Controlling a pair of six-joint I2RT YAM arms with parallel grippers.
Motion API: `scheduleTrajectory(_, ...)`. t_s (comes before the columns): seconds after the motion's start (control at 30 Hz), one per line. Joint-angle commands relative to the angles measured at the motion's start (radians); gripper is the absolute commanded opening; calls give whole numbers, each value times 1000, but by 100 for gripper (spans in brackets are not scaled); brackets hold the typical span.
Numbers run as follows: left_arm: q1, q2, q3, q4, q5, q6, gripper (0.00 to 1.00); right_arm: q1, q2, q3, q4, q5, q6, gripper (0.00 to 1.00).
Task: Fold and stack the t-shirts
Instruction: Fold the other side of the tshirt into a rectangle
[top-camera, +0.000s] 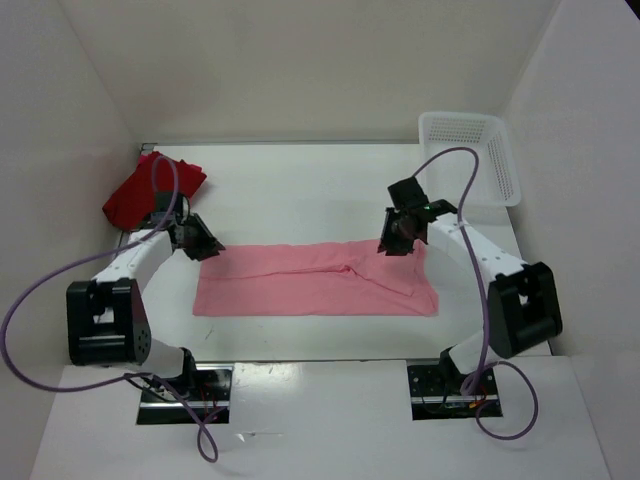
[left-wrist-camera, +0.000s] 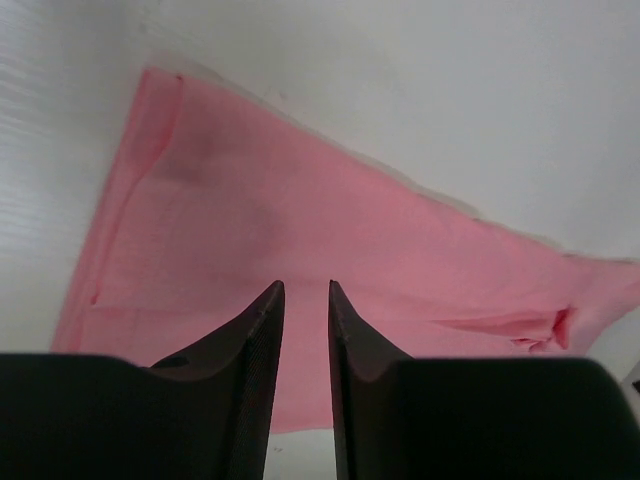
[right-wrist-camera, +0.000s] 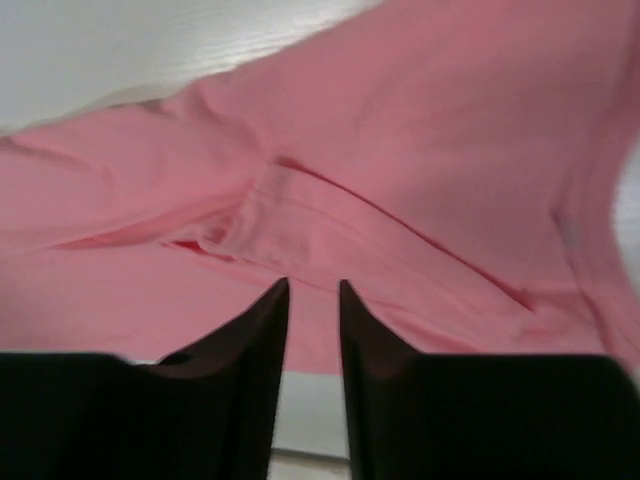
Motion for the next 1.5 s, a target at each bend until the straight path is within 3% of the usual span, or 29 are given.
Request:
scheduleTrajectory(0.0,-53,77,-2,61,6,-20,32,24,115,-17,250,-30,24,36)
scheduleTrajectory(0.1,-53,163,-2,101,30,-29,32,36,227,6,286,-48,0,45)
scheduleTrajectory(0.2,-53,212,-12,119,30,-29,32,70,305,50,276,-60,-11,46)
scheduleTrajectory(0.67,-7,265,-22,147,50,-38,29,88,292,53,307,-76,1,50)
scheduleTrajectory(0.83,-7,283,-12,147,39,-38,29,88,361,83,307,-76,1,50)
scheduleTrajectory(0.93,-7,283,-12,147,30,-38,27,97,361,92,298,-71,-8,40)
scheduleTrajectory(0.97,-7,283,-3,147,30,-38,27,97,361,92,298,-71,-8,29)
scheduleTrajectory(1.03,2,292,-3,147,21,-38,27,97,361,101,255,-60,-17,19)
scheduleTrajectory(1.17,2,303,17,147,21,-38,27,97,315,89,227,-50,-17,6)
scheduleTrajectory(1.27,2,303,17,147,21,-38,27,97,250,58,174,-50,-26,0)
scheduleTrajectory(1.47,20,312,37,138,21,-38,27,140,149,-61,91,-155,-37,0)
